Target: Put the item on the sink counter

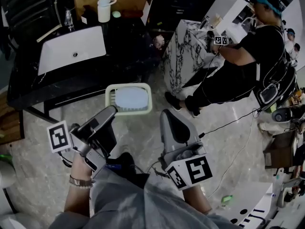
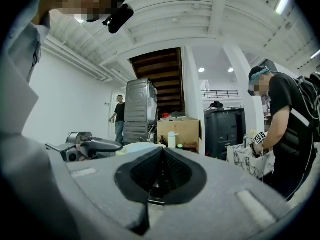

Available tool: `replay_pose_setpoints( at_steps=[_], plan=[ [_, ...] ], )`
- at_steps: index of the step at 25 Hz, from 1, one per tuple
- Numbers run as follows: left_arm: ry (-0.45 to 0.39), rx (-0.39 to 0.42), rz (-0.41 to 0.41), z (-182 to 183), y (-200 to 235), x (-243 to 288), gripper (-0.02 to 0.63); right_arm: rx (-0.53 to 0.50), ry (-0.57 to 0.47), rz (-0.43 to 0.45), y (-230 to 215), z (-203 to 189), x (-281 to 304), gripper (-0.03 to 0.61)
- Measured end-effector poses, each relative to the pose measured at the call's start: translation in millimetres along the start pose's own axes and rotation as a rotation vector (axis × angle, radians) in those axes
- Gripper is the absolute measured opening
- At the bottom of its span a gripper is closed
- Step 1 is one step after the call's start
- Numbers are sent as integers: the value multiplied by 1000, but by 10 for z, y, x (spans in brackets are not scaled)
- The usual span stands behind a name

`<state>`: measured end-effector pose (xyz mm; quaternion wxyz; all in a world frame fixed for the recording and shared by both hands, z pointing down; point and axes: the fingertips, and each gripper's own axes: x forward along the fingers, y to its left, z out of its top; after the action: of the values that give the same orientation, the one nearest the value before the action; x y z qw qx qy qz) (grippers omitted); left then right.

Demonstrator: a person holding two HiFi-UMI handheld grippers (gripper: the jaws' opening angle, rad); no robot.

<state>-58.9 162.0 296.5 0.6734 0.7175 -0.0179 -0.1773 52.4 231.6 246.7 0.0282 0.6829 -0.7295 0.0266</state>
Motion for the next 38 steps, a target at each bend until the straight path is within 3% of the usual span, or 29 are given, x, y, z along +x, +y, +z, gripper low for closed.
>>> replay_pose_setpoints(
  at_steps=[17, 38],
  plan=[
    [-46, 5, 12, 800, 285, 462, 89, 9, 5, 38, -383, -67, 955, -3],
    [-110, 38, 16, 1091, 179, 342, 89, -9, -23, 94, -253, 67, 1256, -3]
  ],
)
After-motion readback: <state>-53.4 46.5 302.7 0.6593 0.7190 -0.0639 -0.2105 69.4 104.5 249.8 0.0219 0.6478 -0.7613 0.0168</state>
